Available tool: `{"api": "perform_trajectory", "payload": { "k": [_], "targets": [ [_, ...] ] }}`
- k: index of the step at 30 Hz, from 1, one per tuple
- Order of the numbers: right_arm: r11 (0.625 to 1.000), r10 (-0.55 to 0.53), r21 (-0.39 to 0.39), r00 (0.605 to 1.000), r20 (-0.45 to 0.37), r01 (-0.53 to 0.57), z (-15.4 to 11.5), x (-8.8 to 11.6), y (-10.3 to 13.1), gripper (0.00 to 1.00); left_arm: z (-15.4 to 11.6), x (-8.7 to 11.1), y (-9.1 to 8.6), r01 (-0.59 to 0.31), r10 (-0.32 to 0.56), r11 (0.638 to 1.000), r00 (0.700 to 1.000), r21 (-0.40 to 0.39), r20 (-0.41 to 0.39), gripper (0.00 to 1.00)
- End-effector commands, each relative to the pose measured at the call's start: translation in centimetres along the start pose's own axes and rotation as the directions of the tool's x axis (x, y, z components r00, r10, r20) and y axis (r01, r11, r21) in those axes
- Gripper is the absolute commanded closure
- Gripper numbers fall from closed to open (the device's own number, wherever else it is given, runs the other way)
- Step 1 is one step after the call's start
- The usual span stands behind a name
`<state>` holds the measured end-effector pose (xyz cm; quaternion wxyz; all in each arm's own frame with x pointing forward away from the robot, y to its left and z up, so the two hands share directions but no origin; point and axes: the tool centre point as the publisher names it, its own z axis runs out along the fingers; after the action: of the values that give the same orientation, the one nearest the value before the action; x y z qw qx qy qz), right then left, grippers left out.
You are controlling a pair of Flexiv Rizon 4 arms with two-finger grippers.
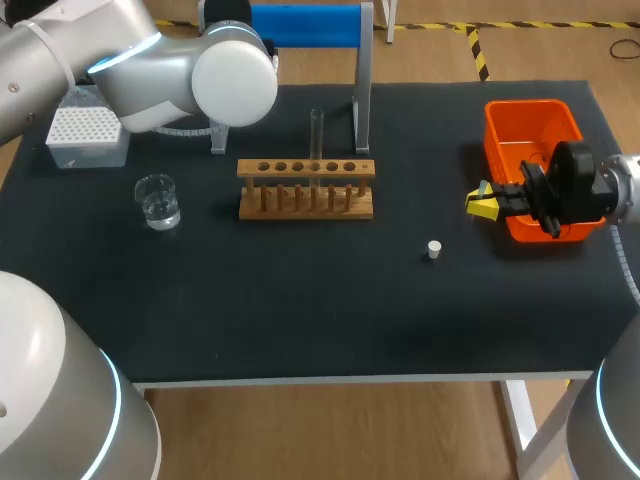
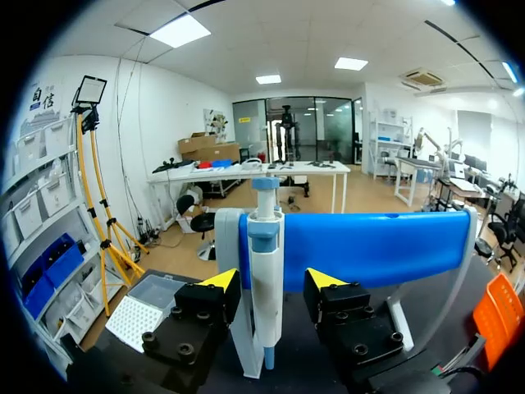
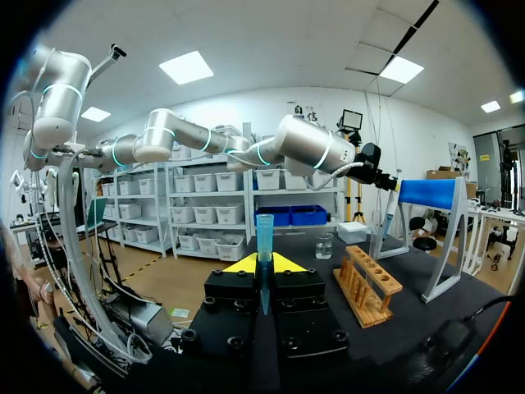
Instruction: Invert the test tube, pick up the pipette, mount the tip to pipette, aspirate from beaker and dispense into the tube, eject the tip, return the pipette, and cap with the stopper.
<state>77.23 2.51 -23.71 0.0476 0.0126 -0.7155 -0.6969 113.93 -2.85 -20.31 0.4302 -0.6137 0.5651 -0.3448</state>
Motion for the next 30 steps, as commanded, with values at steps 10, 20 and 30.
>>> {"api": "perform_trajectory", "payload": {
  "k": [10, 20, 30],
  "targets": [
    [1.000, 0.000, 0.002, 1.000, 0.000, 0.000, -0.1, 0.1, 0.0, 1.00, 1.7, 0.1, -0.3, -0.005, 0.005, 1.000, 1.000, -0.003, -0.015, 0.53],
    [1.000, 0.000, 0.002, 1.000, 0.000, 0.000, -0.1, 0.1, 0.0, 1.00, 2.3, 0.1, -0.2, -0.009, 0.009, 1.000, 1.000, -0.002, -0.025, 0.56],
    [1.000, 0.000, 0.002, 1.000, 0.000, 0.000, -0.1, 0.1, 0.0, 1.00, 2.5, 0.0, -0.1, -0.007, 0.007, 1.000, 1.000, -0.003, -0.029, 0.57]
  ]
}}
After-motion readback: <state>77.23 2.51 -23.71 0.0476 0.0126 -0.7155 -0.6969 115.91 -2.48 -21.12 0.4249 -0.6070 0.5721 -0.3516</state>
